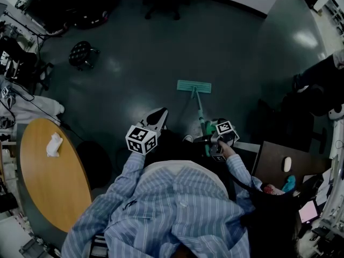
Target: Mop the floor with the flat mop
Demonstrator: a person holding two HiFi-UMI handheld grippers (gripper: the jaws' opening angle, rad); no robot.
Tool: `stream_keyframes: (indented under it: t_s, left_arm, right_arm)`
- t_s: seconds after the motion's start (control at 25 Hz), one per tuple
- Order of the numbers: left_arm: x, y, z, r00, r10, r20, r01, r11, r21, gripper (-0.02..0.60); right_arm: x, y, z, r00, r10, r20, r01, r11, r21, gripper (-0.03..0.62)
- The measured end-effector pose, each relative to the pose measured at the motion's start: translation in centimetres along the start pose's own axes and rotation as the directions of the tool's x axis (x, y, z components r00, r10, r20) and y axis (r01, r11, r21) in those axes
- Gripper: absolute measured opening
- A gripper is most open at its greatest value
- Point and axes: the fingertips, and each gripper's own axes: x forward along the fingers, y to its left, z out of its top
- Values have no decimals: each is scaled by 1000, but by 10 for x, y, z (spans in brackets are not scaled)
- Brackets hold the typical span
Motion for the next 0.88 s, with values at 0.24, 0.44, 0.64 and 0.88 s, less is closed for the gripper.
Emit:
stream_keyframes:
  t_s: [0.24, 0.44, 0.64, 0.88]
  left_arm:
    - [15, -6, 7, 1000, 10, 18, -10, 1000, 9, 9]
    - [22, 0, 13, 1000, 21, 19, -22, 1000, 12, 9]
    - [39, 15, 22, 1000, 17, 16, -17, 1000, 6, 9]
    - [78, 48, 37, 1000, 11, 11, -11, 1000, -9, 9]
  right_arm:
    - [-11, 4, 9, 1000, 12, -14, -12, 1000, -8, 26]
    - [-10, 12, 11, 999, 37, -22, -38, 999, -6, 26]
    - [-9, 29, 28, 999, 52, -16, -52, 999, -2, 26]
    - [-13, 55, 63, 998, 57, 0, -57, 998, 0, 26]
